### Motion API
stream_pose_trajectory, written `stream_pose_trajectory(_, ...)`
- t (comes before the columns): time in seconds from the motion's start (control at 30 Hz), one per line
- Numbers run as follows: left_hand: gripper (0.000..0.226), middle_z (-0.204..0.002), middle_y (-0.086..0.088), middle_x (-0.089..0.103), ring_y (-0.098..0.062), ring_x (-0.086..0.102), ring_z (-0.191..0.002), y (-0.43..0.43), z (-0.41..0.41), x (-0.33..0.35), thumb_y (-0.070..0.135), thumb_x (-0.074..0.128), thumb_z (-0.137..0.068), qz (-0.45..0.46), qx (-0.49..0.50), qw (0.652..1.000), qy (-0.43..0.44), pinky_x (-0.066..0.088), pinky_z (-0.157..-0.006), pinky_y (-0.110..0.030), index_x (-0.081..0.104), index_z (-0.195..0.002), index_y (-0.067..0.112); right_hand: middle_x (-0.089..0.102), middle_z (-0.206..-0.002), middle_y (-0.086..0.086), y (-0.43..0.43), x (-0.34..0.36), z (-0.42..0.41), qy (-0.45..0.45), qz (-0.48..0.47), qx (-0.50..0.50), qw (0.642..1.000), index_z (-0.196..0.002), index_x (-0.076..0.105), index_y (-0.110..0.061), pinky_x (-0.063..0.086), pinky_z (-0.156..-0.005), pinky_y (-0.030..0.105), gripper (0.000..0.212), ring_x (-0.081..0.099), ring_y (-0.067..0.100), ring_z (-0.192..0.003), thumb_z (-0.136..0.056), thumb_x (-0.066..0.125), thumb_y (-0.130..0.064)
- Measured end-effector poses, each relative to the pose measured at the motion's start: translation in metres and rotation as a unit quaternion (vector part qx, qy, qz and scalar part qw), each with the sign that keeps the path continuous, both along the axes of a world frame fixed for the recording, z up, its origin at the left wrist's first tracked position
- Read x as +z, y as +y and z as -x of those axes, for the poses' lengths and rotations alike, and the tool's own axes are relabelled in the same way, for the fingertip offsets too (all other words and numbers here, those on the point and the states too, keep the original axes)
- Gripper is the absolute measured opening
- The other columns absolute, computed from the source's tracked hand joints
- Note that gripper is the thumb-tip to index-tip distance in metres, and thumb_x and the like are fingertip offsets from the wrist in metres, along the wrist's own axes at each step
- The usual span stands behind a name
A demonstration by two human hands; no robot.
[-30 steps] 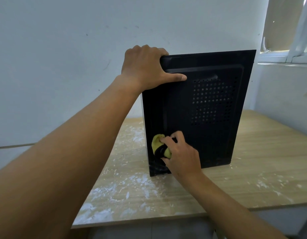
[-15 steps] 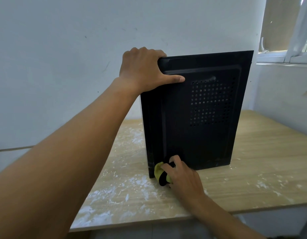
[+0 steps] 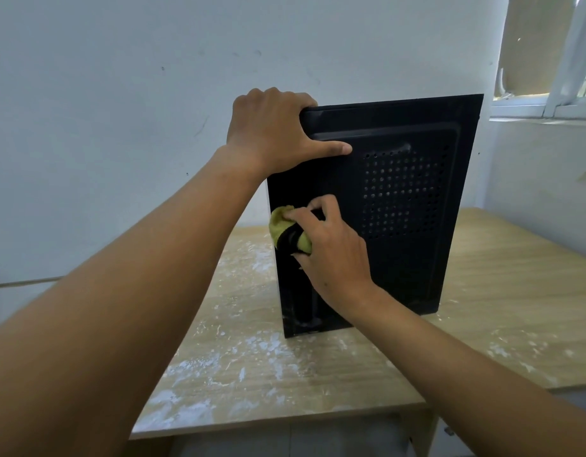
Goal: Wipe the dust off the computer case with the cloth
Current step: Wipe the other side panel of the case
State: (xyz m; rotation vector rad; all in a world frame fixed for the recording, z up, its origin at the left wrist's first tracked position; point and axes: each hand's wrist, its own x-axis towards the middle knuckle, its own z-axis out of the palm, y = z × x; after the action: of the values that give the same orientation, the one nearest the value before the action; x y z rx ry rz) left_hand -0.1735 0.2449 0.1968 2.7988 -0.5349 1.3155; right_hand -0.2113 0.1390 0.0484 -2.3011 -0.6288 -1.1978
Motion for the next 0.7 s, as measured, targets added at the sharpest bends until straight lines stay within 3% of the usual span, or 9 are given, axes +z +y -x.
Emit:
stream_pose_trajectory(0.2, 0.080, -0.105, 0.005, 0.069, -0.024, 0.060, -0.101, 0.000, -0.001, 0.000, 0.091, 0.050, -0.065, 0.001, 0.005, 1.000, 0.003, 0.030, -0.077, -0.030, 0.064, -0.120, 0.035, 0.054, -0.103, 0.009, -0.001, -0.053, -0.002, 0.015, 0.088, 0.033, 0.995, -0.106, 0.066, -0.018, 0.048, -0.041, 0.025, 0.056, 0.059, 0.019, -0.065, -0.056, 0.090, -0.010)
stream_pose_trajectory(0.43, 0.082, -0.104, 0.006, 0.069, -0.024, 0.060, -0.100, 0.000, -0.002, 0.001, 0.093, 0.048, -0.064, 0.000, 0.005, 1.000, 0.005, 0.031, -0.078, -0.030, 0.064, -0.121, 0.035, 0.060, -0.093, 0.006, -0.010, -0.108, -0.003, 0.018, 0.209, 0.025, 0.977, -0.091, 0.070, -0.021, 0.032, -0.038, 0.022, 0.044, 0.056, 0.019, -0.062, -0.053, 0.087, -0.006)
stream_pose_trajectory(0.57, 0.081, -0.104, 0.005, 0.069, -0.025, 0.060, -0.101, 0.000, -0.001, 0.000, 0.092, 0.049, -0.065, -0.002, 0.003, 1.000, 0.005, 0.031, -0.079, -0.031, 0.064, -0.121, 0.034, 0.061, -0.093, 0.000, -0.010, -0.124, -0.004, 0.035, 0.323, 0.032, 0.945, -0.072, 0.064, -0.025, 0.028, -0.039, 0.024, 0.039, 0.054, 0.018, -0.064, -0.045, 0.085, -0.007)
stream_pose_trajectory(0.7, 0.082, -0.105, 0.005, 0.069, -0.025, 0.060, -0.102, 0.000, 0.000, 0.000, 0.092, 0.049, -0.065, 0.000, 0.004, 1.000, 0.005, 0.032, -0.079, -0.031, 0.063, -0.121, 0.035, 0.060, -0.094, 0.001, -0.012, -0.125, -0.003, 0.034, 0.336, 0.029, 0.941, -0.072, 0.064, -0.025, 0.028, -0.043, 0.026, 0.036, 0.053, 0.019, -0.067, -0.047, 0.084, -0.007)
